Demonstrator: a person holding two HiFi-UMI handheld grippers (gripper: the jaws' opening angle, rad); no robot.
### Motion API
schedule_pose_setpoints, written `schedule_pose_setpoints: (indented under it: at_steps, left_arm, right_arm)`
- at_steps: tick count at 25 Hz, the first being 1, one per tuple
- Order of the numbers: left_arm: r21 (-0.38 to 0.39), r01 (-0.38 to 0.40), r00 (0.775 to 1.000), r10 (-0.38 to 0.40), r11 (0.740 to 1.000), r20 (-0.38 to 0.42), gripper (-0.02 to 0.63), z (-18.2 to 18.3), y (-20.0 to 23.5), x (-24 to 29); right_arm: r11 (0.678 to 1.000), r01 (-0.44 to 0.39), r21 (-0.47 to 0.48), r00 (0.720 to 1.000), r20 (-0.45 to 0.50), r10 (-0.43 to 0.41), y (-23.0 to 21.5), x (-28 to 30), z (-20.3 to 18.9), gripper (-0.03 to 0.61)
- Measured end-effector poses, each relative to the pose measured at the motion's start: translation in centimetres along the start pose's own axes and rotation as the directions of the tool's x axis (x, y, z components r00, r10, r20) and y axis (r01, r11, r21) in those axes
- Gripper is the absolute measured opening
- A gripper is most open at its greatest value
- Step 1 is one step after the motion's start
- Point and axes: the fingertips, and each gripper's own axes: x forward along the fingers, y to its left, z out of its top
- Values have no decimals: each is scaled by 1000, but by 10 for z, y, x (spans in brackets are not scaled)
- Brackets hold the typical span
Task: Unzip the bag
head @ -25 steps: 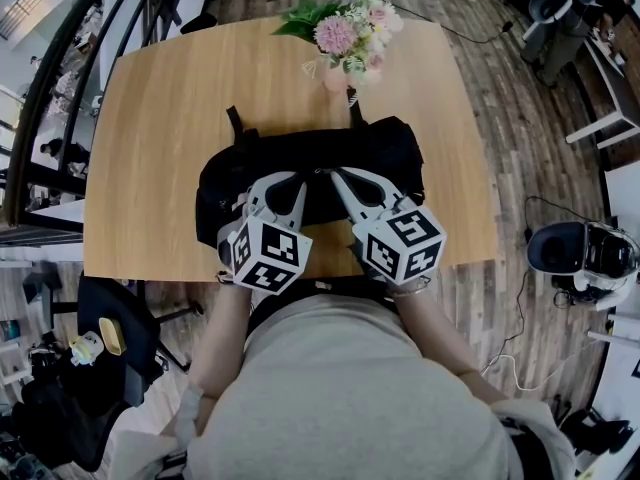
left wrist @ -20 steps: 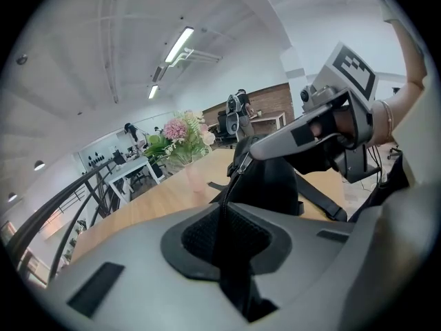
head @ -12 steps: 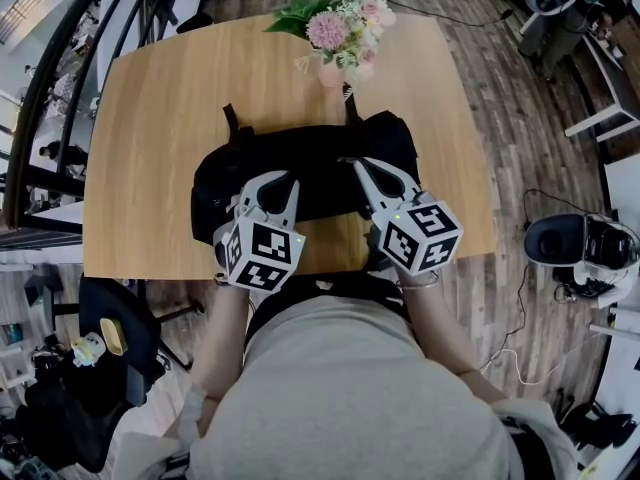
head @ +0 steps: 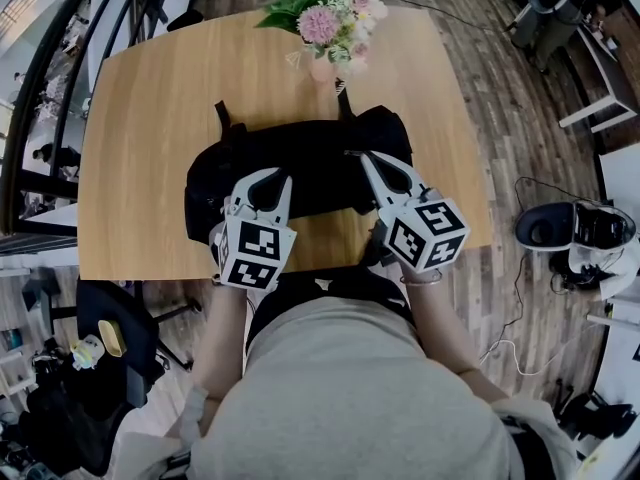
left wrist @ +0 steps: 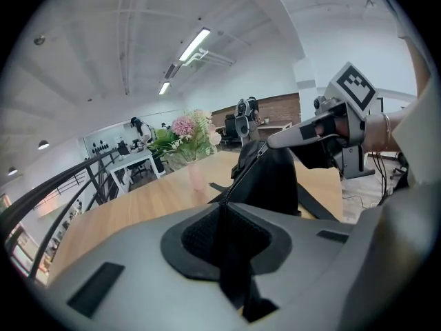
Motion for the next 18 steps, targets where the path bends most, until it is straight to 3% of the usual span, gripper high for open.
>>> schedule_pose_setpoints:
  at_steps: [18]
  left_arm:
    - [-43,-30,999,30,999,10,46,3,5,5]
  right_arm:
    - [997,78,-14,997,11,-78,-45,-14,20,11]
